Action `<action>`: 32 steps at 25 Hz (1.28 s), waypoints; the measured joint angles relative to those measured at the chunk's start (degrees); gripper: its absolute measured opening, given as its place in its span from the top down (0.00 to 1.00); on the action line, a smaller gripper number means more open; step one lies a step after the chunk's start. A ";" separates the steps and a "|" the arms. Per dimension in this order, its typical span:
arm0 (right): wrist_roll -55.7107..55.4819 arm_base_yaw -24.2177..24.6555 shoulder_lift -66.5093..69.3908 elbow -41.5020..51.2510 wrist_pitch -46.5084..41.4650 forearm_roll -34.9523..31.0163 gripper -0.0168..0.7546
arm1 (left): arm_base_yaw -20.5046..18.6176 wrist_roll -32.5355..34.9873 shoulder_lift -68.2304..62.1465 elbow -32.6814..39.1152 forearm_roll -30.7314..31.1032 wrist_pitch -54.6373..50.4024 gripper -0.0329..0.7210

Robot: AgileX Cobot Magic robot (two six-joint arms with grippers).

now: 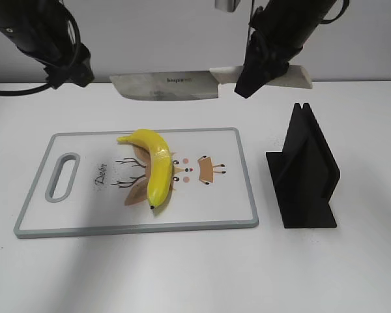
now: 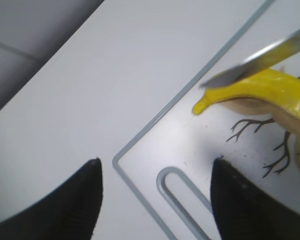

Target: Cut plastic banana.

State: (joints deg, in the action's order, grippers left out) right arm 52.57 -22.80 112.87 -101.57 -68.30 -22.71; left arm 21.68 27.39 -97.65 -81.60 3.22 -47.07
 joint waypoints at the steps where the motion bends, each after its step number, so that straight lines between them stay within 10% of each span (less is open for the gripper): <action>1: -3.03 0.00 -0.60 0.00 -0.05 0.00 0.76 | -0.53 -3.63 0.00 -1.36 1.41 -2.50 0.12; 16: -39.25 0.00 -5.49 0.12 -1.45 2.29 0.76 | -15.42 -16.31 3.28 -5.84 -9.82 -22.41 0.17; 32: -55.35 0.00 -29.53 23.94 8.65 7.71 0.76 | -15.71 -16.74 41.73 33.91 -10.29 -16.67 0.18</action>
State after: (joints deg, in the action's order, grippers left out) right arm -2.79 -22.80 83.34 -77.63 -59.65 -15.00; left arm 5.98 10.64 -55.91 -47.68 -7.06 -63.74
